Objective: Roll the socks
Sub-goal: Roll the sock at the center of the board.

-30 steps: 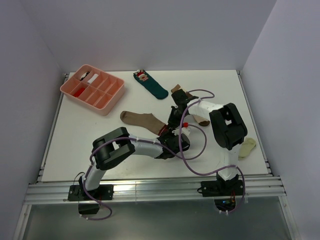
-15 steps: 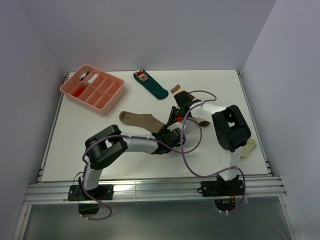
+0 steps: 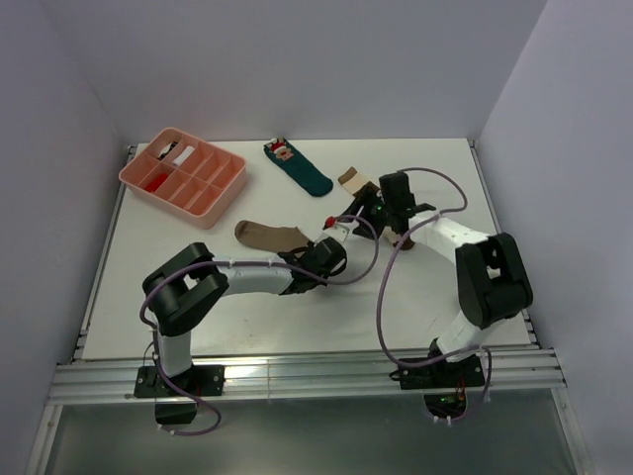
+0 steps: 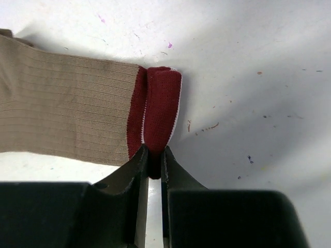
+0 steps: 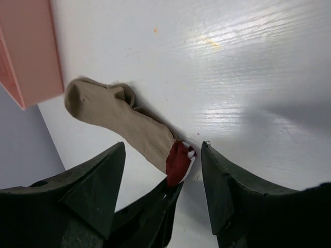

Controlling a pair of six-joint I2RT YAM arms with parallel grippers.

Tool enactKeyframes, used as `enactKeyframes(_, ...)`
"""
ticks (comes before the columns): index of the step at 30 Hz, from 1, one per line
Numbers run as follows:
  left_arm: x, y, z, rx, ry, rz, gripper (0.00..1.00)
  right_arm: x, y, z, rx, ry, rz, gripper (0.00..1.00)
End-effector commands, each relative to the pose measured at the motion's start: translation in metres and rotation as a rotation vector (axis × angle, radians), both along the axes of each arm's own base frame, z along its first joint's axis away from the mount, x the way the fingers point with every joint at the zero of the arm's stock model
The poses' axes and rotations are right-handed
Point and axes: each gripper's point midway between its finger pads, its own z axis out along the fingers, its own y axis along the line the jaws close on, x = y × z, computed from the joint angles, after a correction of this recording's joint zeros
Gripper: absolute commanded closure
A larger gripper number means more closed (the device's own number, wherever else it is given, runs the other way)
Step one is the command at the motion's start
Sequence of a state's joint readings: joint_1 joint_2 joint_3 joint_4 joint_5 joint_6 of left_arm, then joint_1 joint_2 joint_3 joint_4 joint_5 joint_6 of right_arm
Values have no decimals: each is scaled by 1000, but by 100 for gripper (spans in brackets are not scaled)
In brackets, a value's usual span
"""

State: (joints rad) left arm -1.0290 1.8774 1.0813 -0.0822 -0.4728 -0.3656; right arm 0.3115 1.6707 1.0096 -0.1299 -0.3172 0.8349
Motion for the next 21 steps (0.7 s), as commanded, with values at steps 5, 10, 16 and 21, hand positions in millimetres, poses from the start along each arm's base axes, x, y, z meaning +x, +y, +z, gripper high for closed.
enactKeyframes(5,-14,-6,4,-293,256,5,100,-5,-43,20,51,-165,-204,36)
enactKeyframes(10,-9,3,5,-477,397,41,99,-22,-49,23,89,-225,-225,36)
enactKeyframes(16,-17,4,6,-696,590,81,99,-36,-27,6,96,-202,-141,38)
enactKeyframes(21,-22,10,-1,-812,713,128,99,-47,1,-8,118,-174,-82,39)
